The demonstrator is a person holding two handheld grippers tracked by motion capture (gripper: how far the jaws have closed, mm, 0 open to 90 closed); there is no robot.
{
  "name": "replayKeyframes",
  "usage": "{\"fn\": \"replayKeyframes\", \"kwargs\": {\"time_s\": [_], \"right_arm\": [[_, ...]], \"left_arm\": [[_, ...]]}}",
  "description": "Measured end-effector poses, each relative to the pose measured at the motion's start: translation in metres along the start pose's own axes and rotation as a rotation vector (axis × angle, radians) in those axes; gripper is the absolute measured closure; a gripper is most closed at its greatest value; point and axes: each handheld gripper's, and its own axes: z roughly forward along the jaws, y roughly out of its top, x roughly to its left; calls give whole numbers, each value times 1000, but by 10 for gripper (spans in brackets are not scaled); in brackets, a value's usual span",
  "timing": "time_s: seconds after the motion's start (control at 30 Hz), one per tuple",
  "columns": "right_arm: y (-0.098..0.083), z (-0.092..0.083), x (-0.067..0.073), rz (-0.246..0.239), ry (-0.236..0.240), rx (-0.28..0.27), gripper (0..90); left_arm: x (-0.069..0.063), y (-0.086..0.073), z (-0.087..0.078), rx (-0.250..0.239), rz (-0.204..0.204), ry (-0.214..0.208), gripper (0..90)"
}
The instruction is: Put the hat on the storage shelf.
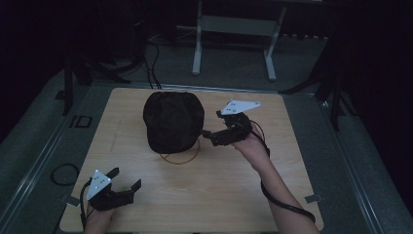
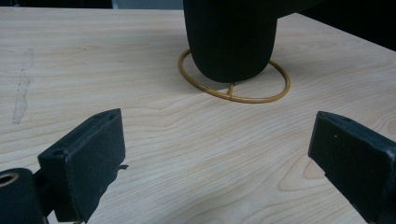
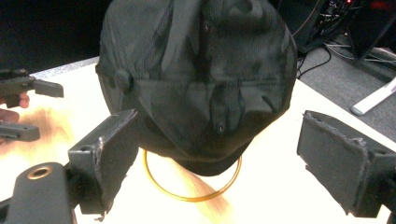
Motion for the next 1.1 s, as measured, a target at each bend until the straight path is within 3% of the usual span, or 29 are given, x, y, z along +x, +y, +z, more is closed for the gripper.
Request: {"fn": "replayKeyframes", "kwargs": {"time_s": [0.33,0.57,1.1], "right_arm": [[-26,3,3,-7,-8,12,125],[-47,5,3,15,-4,19,125],[-101,15,2,28,18,80,125]], "left_arm": [[-1,0,-1,-2,8,2,53],[-2,0,-1,1,19,10,52],[-2,1,-2,-15,13,10,45]]}}
